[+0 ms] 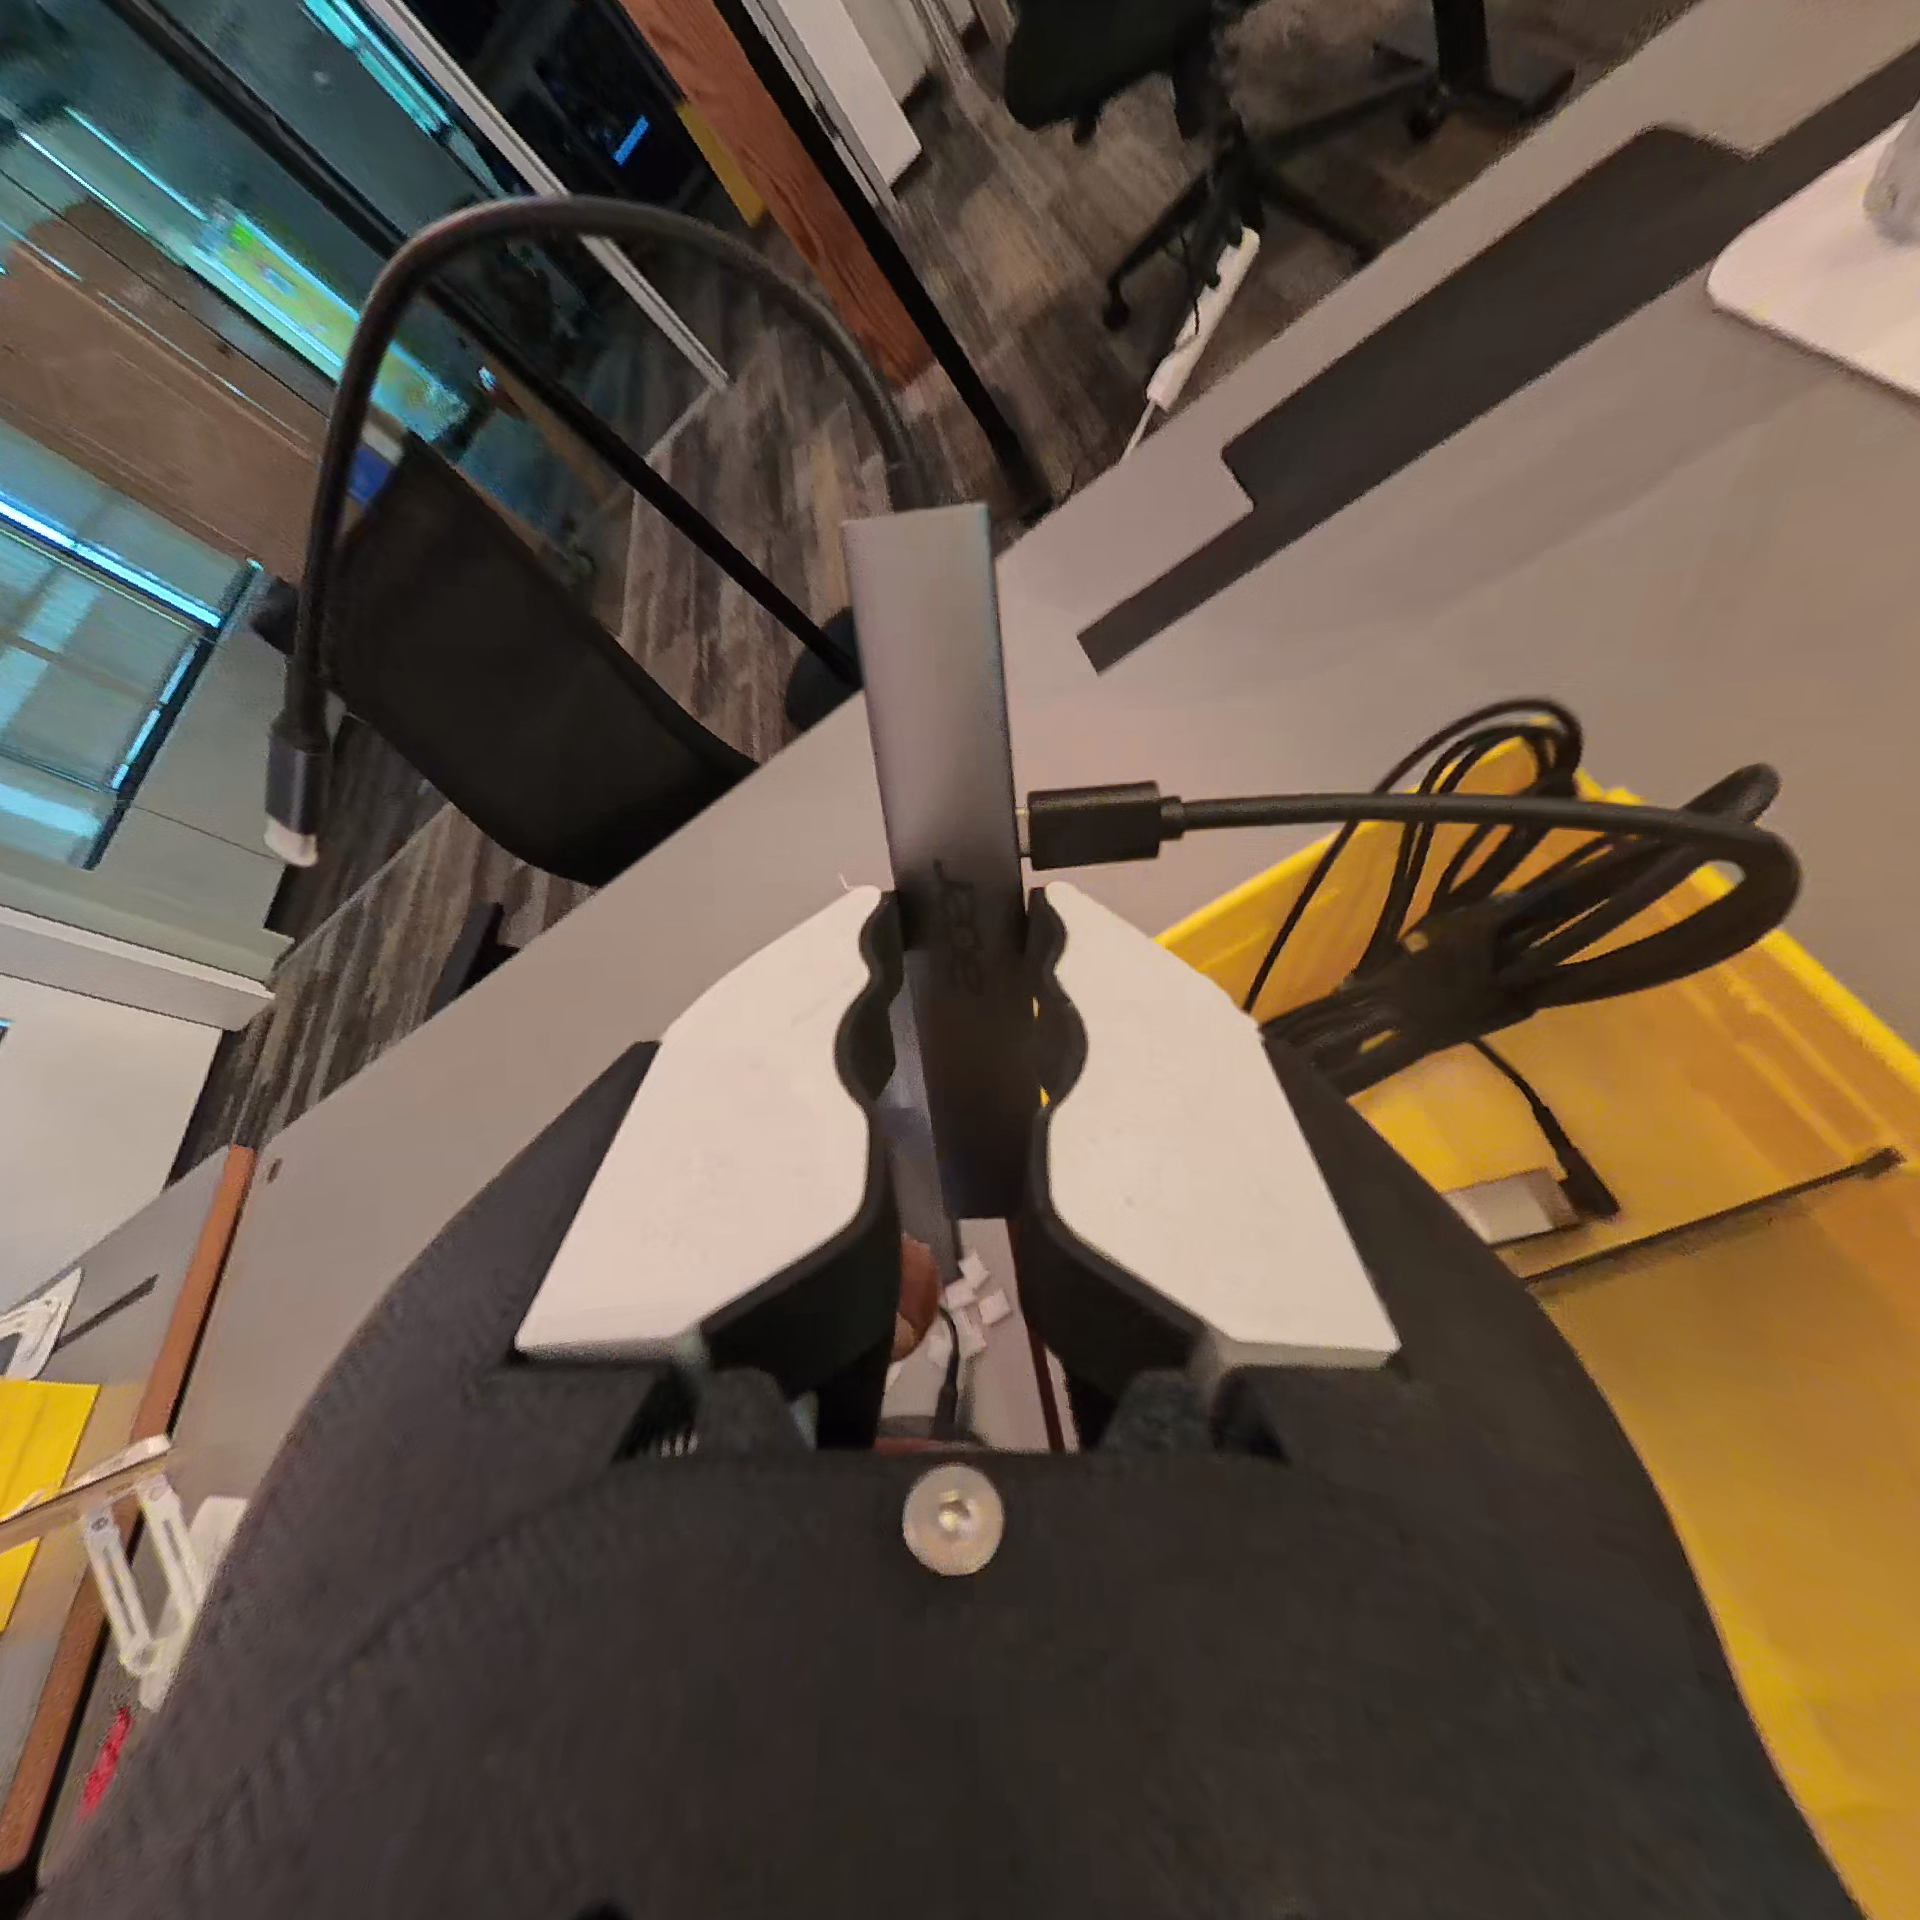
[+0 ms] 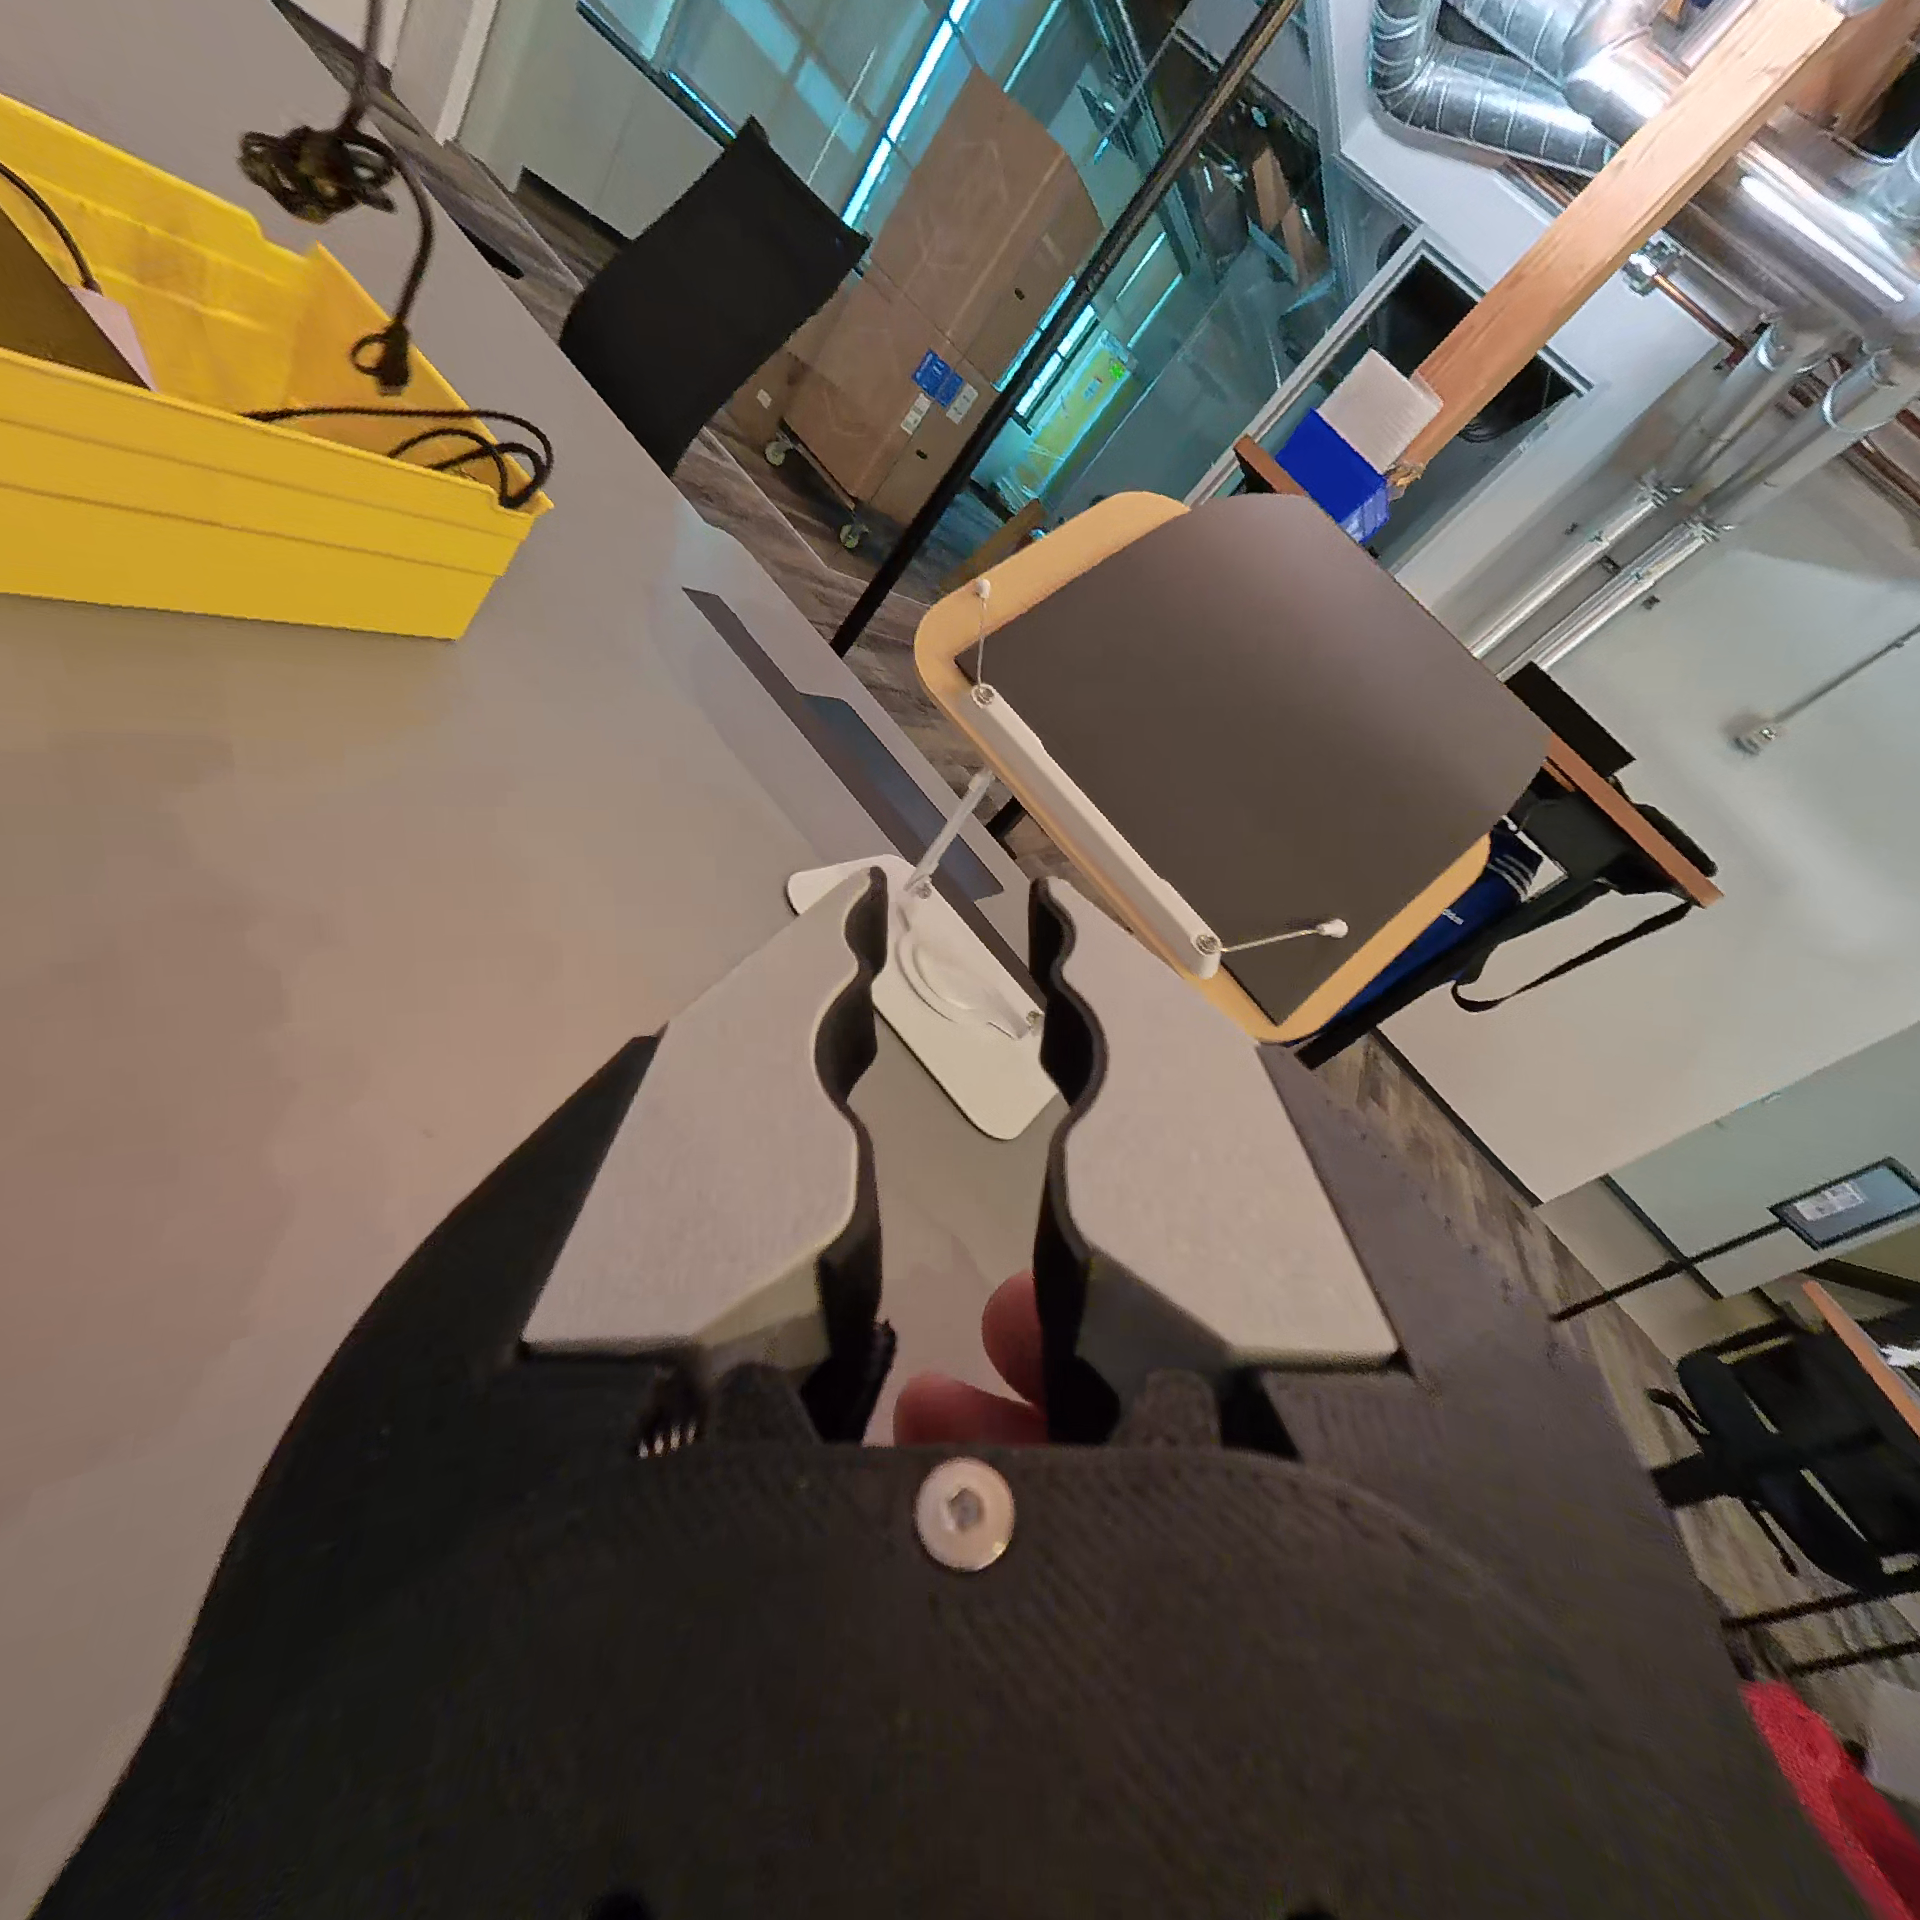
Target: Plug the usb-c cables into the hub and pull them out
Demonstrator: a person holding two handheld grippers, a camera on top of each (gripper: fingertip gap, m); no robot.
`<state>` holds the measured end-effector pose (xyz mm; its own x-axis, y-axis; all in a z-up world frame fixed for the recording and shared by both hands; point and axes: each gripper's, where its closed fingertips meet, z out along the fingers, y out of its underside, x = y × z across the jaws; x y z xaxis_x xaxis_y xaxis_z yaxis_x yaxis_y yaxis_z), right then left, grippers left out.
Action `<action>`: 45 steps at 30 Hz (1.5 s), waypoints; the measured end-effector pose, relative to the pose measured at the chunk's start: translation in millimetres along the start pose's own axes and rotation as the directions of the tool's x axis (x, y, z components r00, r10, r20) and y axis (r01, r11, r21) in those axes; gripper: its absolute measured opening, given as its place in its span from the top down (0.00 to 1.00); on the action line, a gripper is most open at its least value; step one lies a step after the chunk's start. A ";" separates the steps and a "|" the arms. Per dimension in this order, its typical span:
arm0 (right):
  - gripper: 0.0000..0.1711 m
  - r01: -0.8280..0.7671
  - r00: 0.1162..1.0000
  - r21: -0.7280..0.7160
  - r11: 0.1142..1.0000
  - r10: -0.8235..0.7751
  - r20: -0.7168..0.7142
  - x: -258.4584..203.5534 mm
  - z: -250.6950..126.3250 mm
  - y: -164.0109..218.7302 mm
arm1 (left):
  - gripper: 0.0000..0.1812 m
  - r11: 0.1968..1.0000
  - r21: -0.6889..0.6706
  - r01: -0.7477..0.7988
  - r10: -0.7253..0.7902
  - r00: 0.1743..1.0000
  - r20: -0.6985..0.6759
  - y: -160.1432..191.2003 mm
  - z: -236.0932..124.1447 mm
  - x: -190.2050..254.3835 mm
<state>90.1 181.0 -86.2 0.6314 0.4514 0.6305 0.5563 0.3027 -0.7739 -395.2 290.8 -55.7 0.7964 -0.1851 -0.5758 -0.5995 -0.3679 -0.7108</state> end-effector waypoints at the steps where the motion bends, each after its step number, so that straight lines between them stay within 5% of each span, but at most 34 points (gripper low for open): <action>1: 0.85 -0.011 1.000 0.009 1.000 0.011 0.011 -2.1 0.8 -2.9 | 0.88 1.000 0.016 0.003 -0.003 1.000 -0.002 -7.6 -5.3 0.8; 5: 0.82 -0.023 0.997 0.063 0.998 0.019 0.074 -17.8 7.2 -26.1 | 0.88 0.996 0.062 0.067 -0.060 0.993 -0.104 -40.6 -23.3 30.8; 14: 0.79 0.179 0.976 0.192 0.965 -0.199 0.092 -69.6 41.5 -109.6 | 0.88 0.984 0.145 0.103 -0.032 0.904 -0.427 -113.2 -40.1 177.4; 21: 0.83 0.260 0.962 0.121 0.958 -0.267 0.050 -83.1 89.3 -92.0 | 0.88 0.980 0.142 0.142 -0.032 0.806 -0.591 -125.8 -50.6 258.1; 27: 0.86 0.230 0.967 0.071 0.971 -0.236 0.094 -93.4 117.1 -56.7 | 0.88 0.981 0.108 0.163 -0.056 0.763 -0.643 -114.8 -49.5 286.3; 32: 0.98 0.125 0.972 0.097 0.987 -0.142 0.189 -111.2 122.5 -45.2 | 0.88 0.974 0.073 0.215 -0.112 0.735 -0.668 -103.7 -44.4 295.4; 40: 0.99 -0.092 0.939 0.135 0.987 0.041 0.342 -120.6 120.8 -34.9 | 0.87 0.949 0.081 0.304 -0.144 0.648 -0.748 -96.9 -49.6 300.6; 45: 1.00 -0.185 0.876 0.126 0.975 0.105 0.472 -126.3 115.2 -23.4 | 0.69 0.927 0.248 0.280 0.028 0.609 -0.793 -102.9 -74.2 297.5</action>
<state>-64.9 213.6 -154.6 0.3566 0.8229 0.4424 0.3573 0.3174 -0.8784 -90.6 205.9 -123.9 0.5316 -0.8455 -0.0498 -0.3526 -0.1675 -0.9207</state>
